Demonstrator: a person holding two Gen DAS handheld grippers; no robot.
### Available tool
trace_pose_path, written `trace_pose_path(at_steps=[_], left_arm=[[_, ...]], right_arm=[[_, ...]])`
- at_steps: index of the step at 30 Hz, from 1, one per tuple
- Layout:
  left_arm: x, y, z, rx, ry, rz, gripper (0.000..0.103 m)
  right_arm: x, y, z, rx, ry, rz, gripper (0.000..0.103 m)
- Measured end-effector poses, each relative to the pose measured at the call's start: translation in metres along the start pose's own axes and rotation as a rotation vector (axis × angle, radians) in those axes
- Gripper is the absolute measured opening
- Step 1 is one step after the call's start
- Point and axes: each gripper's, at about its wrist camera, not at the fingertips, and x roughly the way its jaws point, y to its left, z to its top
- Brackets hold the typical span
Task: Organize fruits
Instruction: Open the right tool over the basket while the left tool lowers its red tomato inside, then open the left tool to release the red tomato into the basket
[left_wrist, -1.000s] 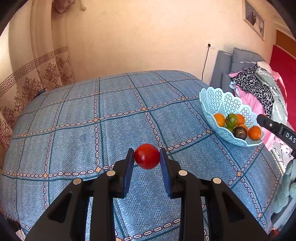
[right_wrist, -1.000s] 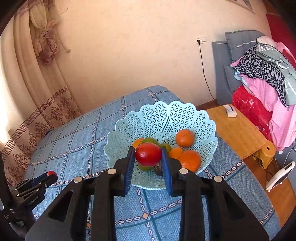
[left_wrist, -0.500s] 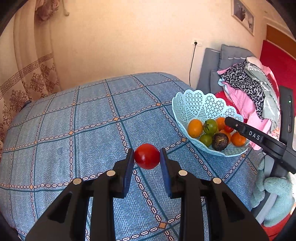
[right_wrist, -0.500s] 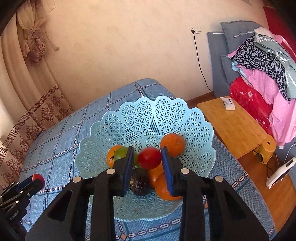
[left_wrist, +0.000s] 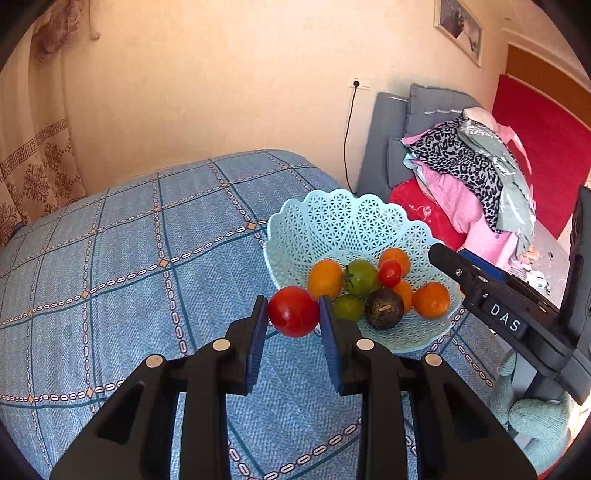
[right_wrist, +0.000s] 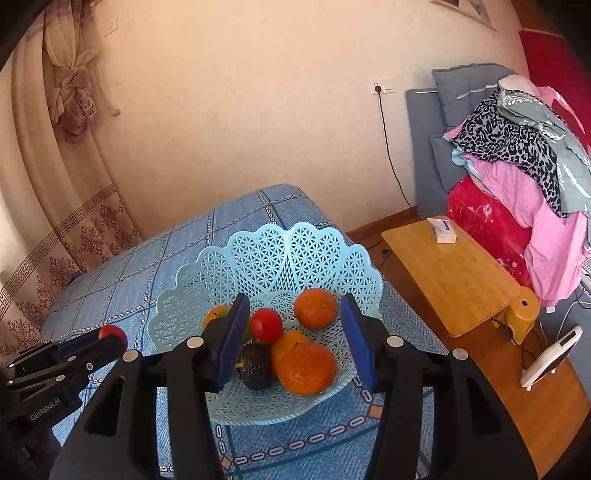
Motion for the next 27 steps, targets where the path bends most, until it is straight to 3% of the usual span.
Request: trace_pose_path(at_steps=[6,16,17,20,27], left_arm=[[0.020,-0.022,0.006,0.029,0.016,-0.056,0.029],[0.047,-0.028,0.005,0.036,0.064,-0.066,0.029],[0.049,-0.026,0.004,0.031,0.071,-0.066,0.031],[0.045,-0.021,0.003,0.021,0.051,-0.061,0.057],[0.028,-0.020,0.004,0.050,-0.006,-0.043,0.069]], right_arm=[[-0.010,-0.005,-0.002,0.009,-0.017,-0.016,0.053],[-0.008,-0.015,-0.008,0.034,0.008,-0.029,0.053],[-0.008,-0.015,-0.008,0.036,0.010,-0.030,0.053],[-0.008,-0.015,-0.010,0.039,0.012,-0.035,0.054],[-0.012,-0.011,-0.010,0.036,0.005,-0.058,0.063]])
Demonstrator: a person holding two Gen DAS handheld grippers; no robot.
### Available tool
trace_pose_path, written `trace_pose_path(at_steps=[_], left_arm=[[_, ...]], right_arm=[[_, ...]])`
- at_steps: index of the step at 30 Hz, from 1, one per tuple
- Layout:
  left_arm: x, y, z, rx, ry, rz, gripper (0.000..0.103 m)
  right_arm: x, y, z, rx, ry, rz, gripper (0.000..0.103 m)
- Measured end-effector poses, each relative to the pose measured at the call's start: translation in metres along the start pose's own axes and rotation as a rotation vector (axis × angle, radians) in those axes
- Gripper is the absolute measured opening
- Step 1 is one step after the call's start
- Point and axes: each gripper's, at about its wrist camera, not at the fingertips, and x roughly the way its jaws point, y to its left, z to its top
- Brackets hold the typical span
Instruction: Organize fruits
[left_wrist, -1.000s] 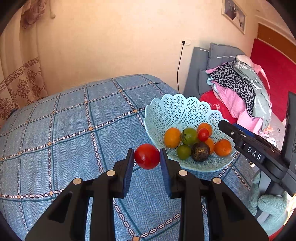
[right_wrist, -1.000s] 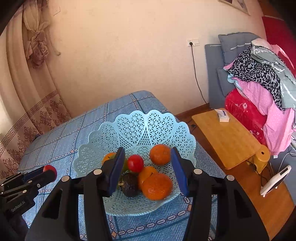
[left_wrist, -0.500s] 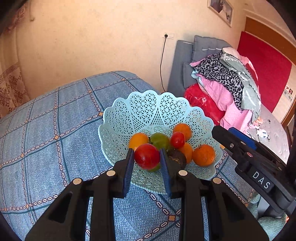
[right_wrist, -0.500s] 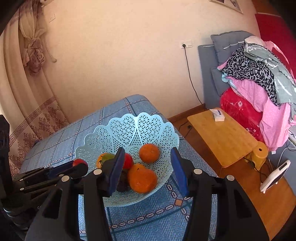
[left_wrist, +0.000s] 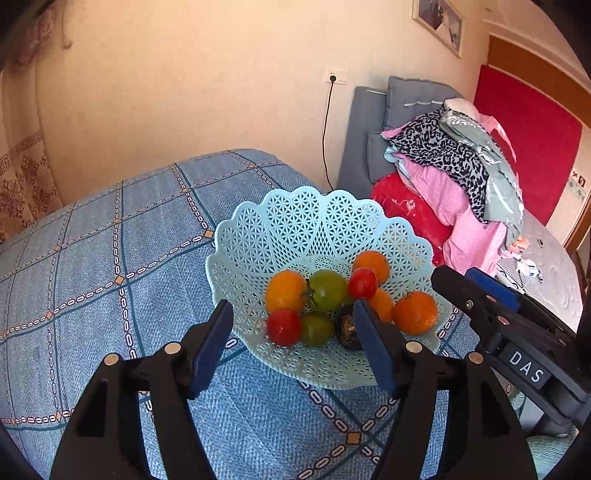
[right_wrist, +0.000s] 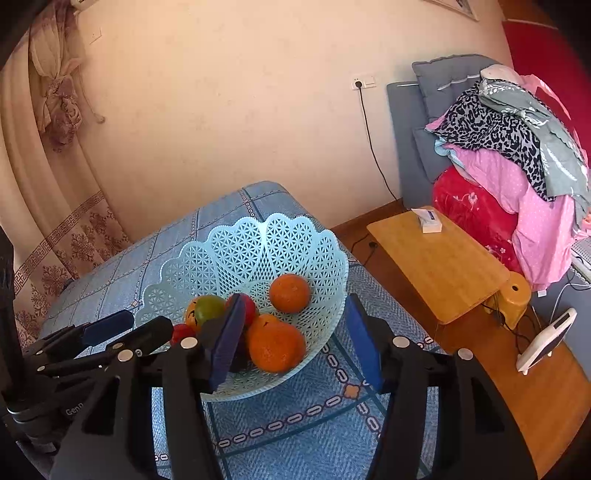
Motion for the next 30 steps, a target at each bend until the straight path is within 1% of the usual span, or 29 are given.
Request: trace_pose_path(at_steps=[1,2,3,4,5,7,8,9,12,14,15,17,19,25,28,29,30], left_arm=[[-0.002,0.000,0.000,0.005,-0.005,0.010,0.069],[-0.003,0.001,0.000,0.007,-0.008,0.022,0.072],[-0.005,0.002,0.000,0.007,-0.012,0.033,0.078],[-0.008,0.003,0.000,0.005,-0.019,0.045,0.081],[-0.011,0.005,0.000,0.003,-0.028,0.055,0.083],[-0.015,0.008,0.001,0.002,-0.040,0.076,0.083],[-0.018,0.009,0.002,0.001,-0.046,0.090,0.086],[-0.021,0.011,0.002,0.001,-0.053,0.104,0.091],[-0.028,0.015,0.001,0.004,-0.076,0.151,0.091],[-0.030,0.017,0.000,0.012,-0.084,0.179,0.093],[-0.032,0.017,0.000,0.018,-0.089,0.191,0.095],[-0.034,0.017,-0.002,0.035,-0.100,0.214,0.095],[-0.036,0.016,-0.003,0.054,-0.104,0.232,0.095],[-0.042,0.018,-0.004,0.075,-0.115,0.270,0.095],[-0.046,0.019,-0.003,0.075,-0.124,0.276,0.095],[-0.048,0.018,-0.003,0.079,-0.128,0.277,0.098],[-0.050,0.017,-0.003,0.086,-0.133,0.280,0.098]], right_arm=[[-0.001,0.001,0.000,-0.004,-0.001,-0.007,0.065],[-0.002,0.001,-0.001,-0.007,0.000,-0.014,0.066],[-0.003,0.003,-0.001,-0.010,0.002,-0.025,0.066],[-0.003,0.004,-0.001,-0.014,0.003,-0.037,0.068],[-0.004,0.005,-0.002,-0.018,0.003,-0.046,0.071],[-0.006,0.008,-0.003,-0.024,0.001,-0.056,0.076],[-0.008,0.009,-0.004,-0.026,0.000,-0.063,0.077],[-0.009,0.010,-0.004,-0.028,-0.001,-0.070,0.081],[-0.014,0.014,-0.004,-0.041,-0.008,-0.091,0.084],[-0.017,0.017,-0.004,-0.051,-0.013,-0.096,0.093],[-0.019,0.019,-0.005,-0.058,-0.019,-0.102,0.094],[-0.023,0.023,-0.006,-0.074,-0.025,-0.118,0.095],[-0.025,0.027,-0.007,-0.087,-0.028,-0.129,0.100],[-0.034,0.034,-0.012,-0.121,-0.033,-0.191,0.100],[-0.038,0.035,-0.013,-0.127,-0.039,-0.219,0.100],[-0.039,0.036,-0.014,-0.128,-0.040,-0.222,0.100],[-0.039,0.036,-0.015,-0.130,-0.039,-0.227,0.100]])
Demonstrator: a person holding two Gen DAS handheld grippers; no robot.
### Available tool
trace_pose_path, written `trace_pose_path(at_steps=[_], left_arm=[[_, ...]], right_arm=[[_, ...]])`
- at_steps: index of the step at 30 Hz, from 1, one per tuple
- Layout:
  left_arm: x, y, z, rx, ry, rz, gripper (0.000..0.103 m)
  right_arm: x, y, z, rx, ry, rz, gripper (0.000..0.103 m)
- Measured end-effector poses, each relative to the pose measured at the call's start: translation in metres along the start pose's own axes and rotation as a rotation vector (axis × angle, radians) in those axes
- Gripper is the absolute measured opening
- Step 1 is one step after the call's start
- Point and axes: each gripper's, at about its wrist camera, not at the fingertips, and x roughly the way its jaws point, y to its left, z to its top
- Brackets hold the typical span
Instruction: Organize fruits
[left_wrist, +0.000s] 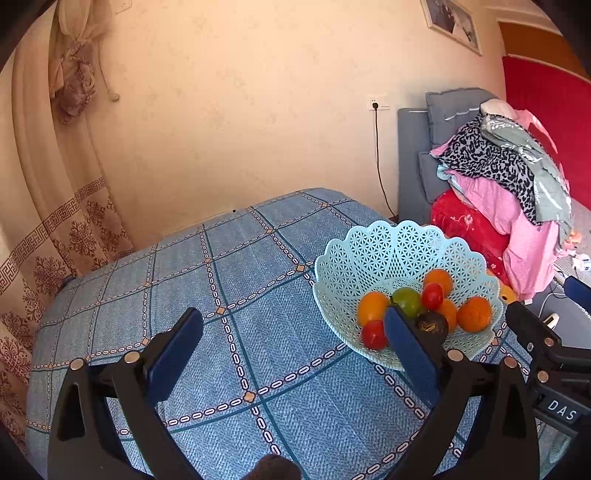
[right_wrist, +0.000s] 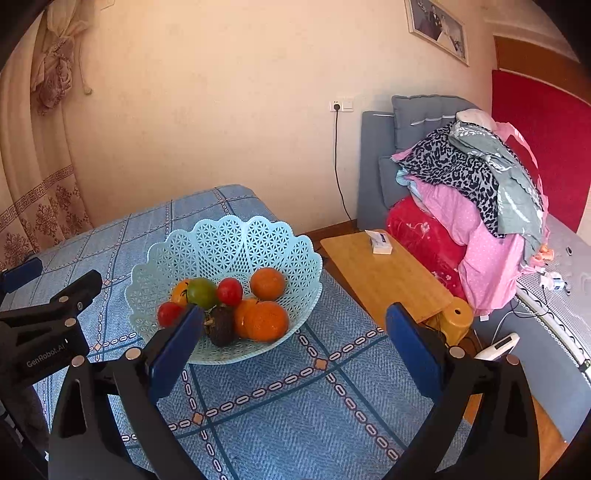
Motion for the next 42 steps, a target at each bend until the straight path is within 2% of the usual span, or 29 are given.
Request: trace_pose_path(at_steps=[17,32,42], left_arm=[[0.004,-0.005,-0.003,0.058,-0.014,0.075,0.098],[0.016,-0.012,-0.010,0.077,0.014,0.088,0.098],[0.020,-0.020,-0.013,0.099,0.022,0.121,0.098]], right_arm=[[-0.006,0.019,-0.004,-0.096,-0.024,-0.104,0.100],[0.003,0.029,-0.008,-0.151,-0.031,-0.157,0.100],[0.013,0.032,-0.012,-0.156,-0.007,-0.153,0.100]])
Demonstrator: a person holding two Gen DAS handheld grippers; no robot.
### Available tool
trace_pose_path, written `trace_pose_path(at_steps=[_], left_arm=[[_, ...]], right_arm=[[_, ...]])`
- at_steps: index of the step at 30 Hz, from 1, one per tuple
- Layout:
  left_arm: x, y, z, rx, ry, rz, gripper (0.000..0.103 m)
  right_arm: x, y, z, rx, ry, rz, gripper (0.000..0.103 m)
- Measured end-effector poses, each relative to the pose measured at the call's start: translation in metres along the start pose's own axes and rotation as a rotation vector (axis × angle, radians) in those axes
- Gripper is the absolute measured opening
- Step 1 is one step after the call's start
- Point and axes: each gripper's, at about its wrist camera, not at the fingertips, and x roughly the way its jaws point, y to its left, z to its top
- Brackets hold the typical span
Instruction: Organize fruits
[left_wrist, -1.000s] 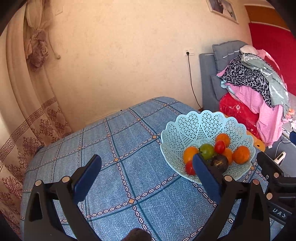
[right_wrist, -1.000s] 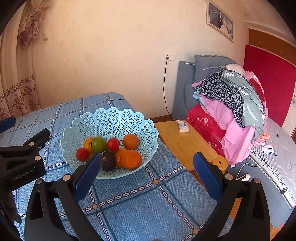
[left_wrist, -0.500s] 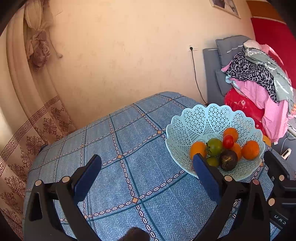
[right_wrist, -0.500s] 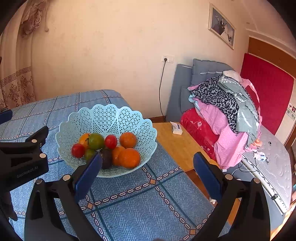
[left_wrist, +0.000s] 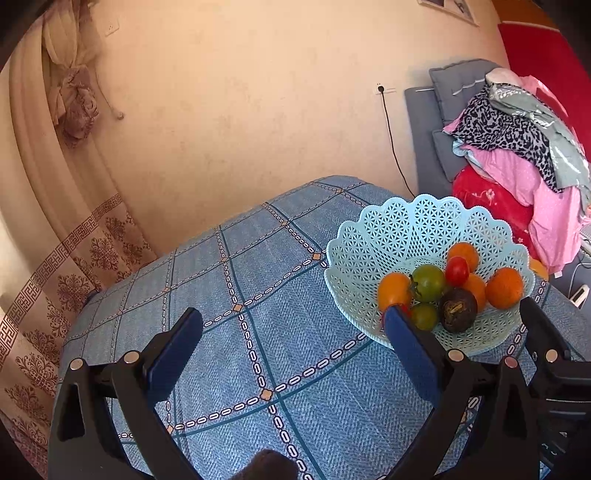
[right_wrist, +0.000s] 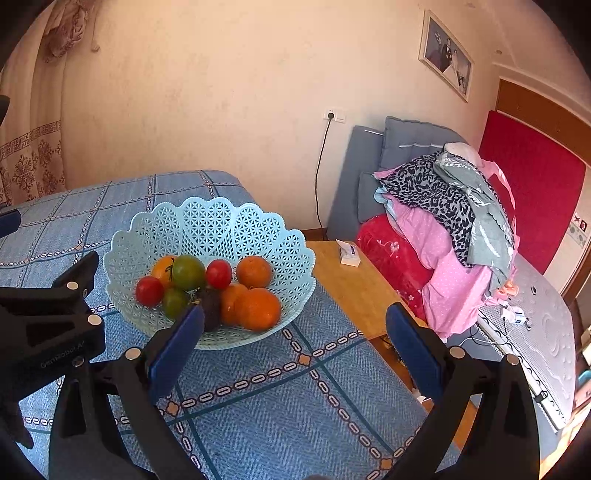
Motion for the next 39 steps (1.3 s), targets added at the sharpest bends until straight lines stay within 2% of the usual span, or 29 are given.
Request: trace_pose_path(at_steps=[9,39], left_arm=[[0.007,0.003,-0.002,-0.003,0.028,0.041,0.098],[0.014,0.006,-0.006,-0.010,0.052,0.031,0.098]], right_arm=[[0.005,0.003,0.001,0.001,0.007,0.005,0.100],[0.013,0.010,-0.003,-0.002,0.020,0.018,0.100]])
